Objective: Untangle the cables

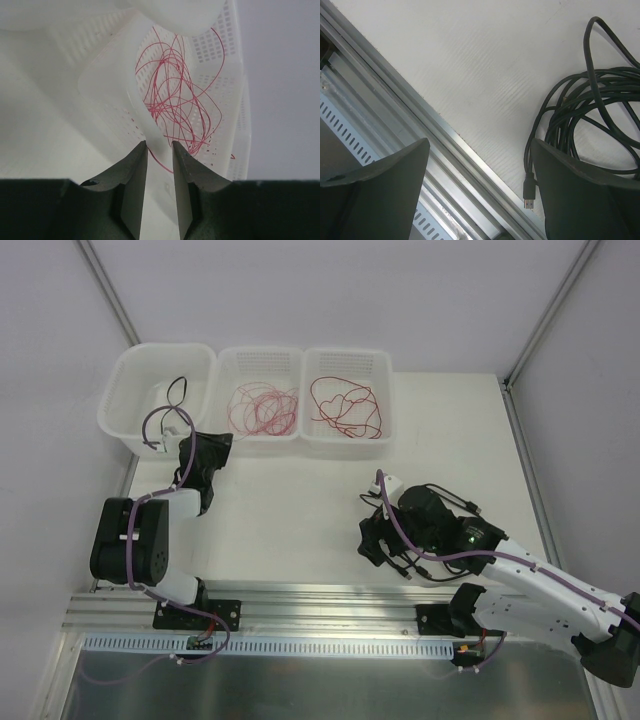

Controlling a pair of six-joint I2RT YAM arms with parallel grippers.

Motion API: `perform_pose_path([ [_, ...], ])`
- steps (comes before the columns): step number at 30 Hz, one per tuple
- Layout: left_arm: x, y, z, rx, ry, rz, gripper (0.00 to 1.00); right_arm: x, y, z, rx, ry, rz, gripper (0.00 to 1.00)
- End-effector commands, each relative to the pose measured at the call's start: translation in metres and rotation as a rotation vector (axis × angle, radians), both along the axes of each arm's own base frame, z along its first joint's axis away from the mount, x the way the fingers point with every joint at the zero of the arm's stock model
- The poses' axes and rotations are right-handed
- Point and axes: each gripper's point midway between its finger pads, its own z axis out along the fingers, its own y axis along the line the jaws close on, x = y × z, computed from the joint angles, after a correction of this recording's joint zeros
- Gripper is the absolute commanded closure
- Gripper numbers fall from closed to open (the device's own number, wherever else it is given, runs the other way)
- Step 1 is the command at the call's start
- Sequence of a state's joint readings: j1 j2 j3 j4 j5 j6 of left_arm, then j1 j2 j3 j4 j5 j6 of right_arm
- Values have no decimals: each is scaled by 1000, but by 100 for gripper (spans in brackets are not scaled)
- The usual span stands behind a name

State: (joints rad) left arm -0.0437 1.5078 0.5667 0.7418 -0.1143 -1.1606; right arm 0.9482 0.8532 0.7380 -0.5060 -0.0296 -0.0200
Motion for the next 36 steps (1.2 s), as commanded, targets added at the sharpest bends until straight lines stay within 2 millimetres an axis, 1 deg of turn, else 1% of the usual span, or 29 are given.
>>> perform_pose_path([
  [1, 13, 5, 22, 9, -80, 14, 74, 3, 1, 7, 1, -26, 1, 13],
  [4, 12, 5, 19, 4, -76, 14, 78, 3, 0, 6, -1, -26, 2, 13],
  [5, 11, 5, 19, 2, -76, 13, 82, 3, 1, 6, -2, -24, 1, 13],
  [6, 11, 5, 20, 2, -78, 13, 83, 3, 1, 6, -1, -23, 0, 13],
  [10, 5, 5, 16, -10, -70, 18, 84, 3, 1, 7, 1, -22, 0, 13],
  [11, 4, 5, 15, -13, -67, 19, 83, 3, 1, 7, 0, -21, -1, 13],
  [12, 3, 5, 14, -17, -64, 18, 80, 3, 1, 7, 2, -24, -1, 13],
  [15, 1, 3, 12, -25, -60, 10, 74, 3, 1, 8, 3, -25, -1, 13],
  [18, 0, 0, 12, -39, -59, 1, 71, 3, 1, 7, 2, -24, -3, 13],
  [21, -1, -2, 13, -47, -60, -10, 71, 2, 1, 7, 5, -23, 1, 13],
  [24, -2, -3, 13, -53, -60, -14, 73, 3, 1, 8, 6, -24, -5, 13],
  [25, -3, -3, 14, -55, -62, -14, 76, 3, 1, 8, 6, -26, -2, 13],
  [28, -4, -3, 16, -51, -68, -13, 79, 3, 1, 8, 7, -25, -3, 13],
  [33, -4, -3, 17, -52, -68, -15, 87, 3, 1, 7, 7, -25, -3, 13],
  [36, -5, -4, 16, -62, -65, -18, 88, 3, 1, 8, 8, -26, -3, 13],
])
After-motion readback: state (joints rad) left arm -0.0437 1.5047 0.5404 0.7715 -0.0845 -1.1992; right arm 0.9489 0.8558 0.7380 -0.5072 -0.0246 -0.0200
